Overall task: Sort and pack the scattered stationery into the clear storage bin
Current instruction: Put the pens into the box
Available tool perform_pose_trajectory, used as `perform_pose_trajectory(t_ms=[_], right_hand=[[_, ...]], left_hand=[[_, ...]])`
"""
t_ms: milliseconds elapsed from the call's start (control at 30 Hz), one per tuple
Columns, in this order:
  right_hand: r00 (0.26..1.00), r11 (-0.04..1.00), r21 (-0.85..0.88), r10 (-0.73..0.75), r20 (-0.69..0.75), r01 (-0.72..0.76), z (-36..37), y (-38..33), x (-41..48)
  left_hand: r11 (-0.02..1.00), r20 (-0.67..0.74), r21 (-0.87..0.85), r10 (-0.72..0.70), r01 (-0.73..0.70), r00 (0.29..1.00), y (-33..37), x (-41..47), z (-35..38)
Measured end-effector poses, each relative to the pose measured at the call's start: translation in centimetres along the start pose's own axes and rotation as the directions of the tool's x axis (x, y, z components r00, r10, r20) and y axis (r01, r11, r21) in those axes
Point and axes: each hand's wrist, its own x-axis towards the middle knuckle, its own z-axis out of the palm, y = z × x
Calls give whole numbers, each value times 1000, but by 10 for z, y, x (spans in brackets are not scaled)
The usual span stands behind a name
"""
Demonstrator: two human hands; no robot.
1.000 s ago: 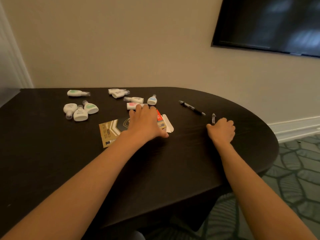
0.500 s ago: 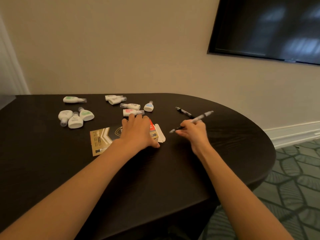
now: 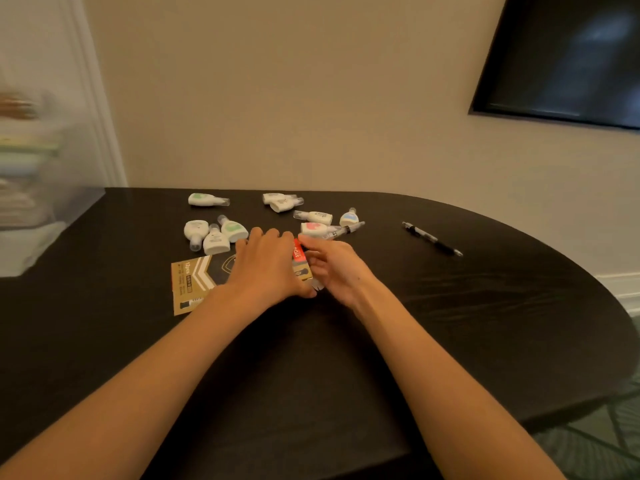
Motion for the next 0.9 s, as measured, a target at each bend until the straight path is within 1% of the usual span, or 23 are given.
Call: perform_pose_trajectory(t_ms=[33,100,167,200,267,400,500,533,567,633,767,833,900], right_hand=[[1000,1000,-6,-7,2,7,1,-1,0],[995,1000,-1,-29,-95,29,1,-2,1],[970,997,52,-42,-240,56,-7,-2,3],[956,994,86,-45,-290,73,-10,-2,4],[945,979,169,-52,-324,112,-15,-3,3],[963,968,185,-119,-242,167,-12,-3,1],[959,937,272,-157,-237,221,-11,-7,-1],[957,934,274,-164,-237,228,-12,-8,-2],[962,939,264,-167,-218,223,-12,-8,-3],[979,960,217,-150,-137,177,-9,-4,-4],[994,993,60,-104,23,102,-6,1,-5],[994,991,90,-102,34,98,-5,0,-7],[991,971,200,-128,-27,131,-4,-3,-8]], left_hand=[[1000,-7,0,-3,3,1000,-3,0,0],[1000,-14,6,-13,13,1000,-8,1,0],[1000,-14,5,-16,17,1000,-11,1,-1],[1000,-16,5,-15,15,1000,-12,2,0],[1000,-11,12,-3,3,1000,-11,1,0],[1000,-1,26,6,-6,1000,-12,0,2],[1000,4,16,0,0,1000,-15,1,2],[1000,6,10,1,-1,1000,-15,1,2],[1000,2,3,6,-6,1000,-14,1,1],[1000,-13,-13,16,-16,1000,-12,1,0],[997,-44,-80,15,-18,999,-11,1,-1],[996,-33,-92,4,-7,999,-13,1,-1],[996,-26,-86,-5,3,1000,-14,2,-1]])
